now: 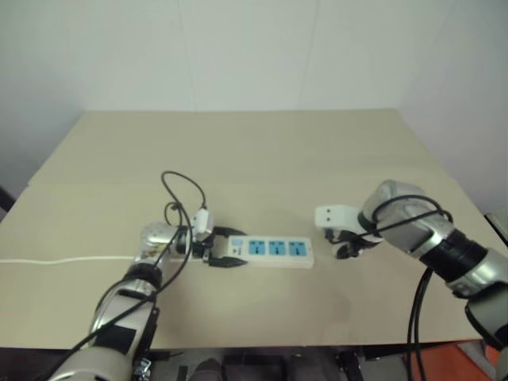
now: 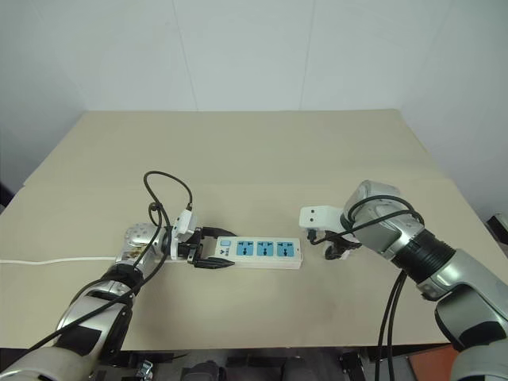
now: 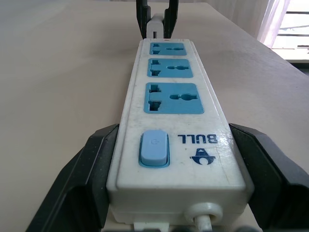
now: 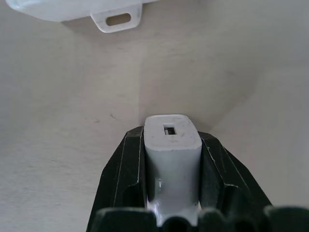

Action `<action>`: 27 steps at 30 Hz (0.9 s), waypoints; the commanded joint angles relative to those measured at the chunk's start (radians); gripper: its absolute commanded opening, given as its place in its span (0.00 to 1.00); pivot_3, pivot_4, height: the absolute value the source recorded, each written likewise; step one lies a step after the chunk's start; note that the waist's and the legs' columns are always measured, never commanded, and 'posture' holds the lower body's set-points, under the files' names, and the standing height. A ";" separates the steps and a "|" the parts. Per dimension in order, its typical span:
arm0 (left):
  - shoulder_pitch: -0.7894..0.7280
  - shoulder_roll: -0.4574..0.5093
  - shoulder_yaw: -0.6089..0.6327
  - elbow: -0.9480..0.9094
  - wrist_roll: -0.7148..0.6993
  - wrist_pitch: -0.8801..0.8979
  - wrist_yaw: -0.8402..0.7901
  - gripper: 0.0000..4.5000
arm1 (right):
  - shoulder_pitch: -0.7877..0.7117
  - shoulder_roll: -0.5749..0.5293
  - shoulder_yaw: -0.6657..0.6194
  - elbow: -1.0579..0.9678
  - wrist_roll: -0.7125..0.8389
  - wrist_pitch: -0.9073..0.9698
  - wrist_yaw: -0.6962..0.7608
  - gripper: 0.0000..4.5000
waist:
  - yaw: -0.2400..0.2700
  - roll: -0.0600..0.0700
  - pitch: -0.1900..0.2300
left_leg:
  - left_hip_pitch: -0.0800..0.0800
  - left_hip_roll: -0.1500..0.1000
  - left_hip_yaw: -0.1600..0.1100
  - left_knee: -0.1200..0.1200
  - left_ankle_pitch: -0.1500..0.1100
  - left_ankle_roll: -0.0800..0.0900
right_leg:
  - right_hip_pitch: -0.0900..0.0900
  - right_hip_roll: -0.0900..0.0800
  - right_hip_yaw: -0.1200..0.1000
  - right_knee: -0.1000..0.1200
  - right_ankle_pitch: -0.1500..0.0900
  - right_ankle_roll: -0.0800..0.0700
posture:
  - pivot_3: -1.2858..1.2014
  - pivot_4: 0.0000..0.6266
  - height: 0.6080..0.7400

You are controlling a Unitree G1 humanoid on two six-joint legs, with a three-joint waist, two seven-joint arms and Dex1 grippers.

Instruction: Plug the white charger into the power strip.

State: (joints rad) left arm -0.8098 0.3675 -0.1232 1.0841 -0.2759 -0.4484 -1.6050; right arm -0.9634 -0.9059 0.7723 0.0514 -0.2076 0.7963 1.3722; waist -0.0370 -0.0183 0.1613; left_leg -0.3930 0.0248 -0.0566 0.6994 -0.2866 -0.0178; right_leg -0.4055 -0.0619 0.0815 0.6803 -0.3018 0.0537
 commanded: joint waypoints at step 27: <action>0.214 0.055 0.040 -0.451 0.004 0.311 0.064 0.73 | 0.273 0.635 -0.804 0.055 0.656 -0.382 -0.209 0.25 | -0.029 -0.001 0.000 | 0.004 0.000 -0.001 -0.002 0.001 -0.002 | 0.004 0.000 0.000 0.006 0.000 0.000 | 0.52 0.24 1.00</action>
State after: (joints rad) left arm -0.6075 0.4166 -0.0757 0.6831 -0.2710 -0.1647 -1.5470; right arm -0.6903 -0.2826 -0.0374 0.0952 0.4190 0.4839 1.1405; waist -0.0658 -0.0188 0.1610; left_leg -0.3887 0.0251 -0.0578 0.6975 -0.2856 -0.0193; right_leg -0.4021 -0.0618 0.0816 0.6861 -0.3015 0.0533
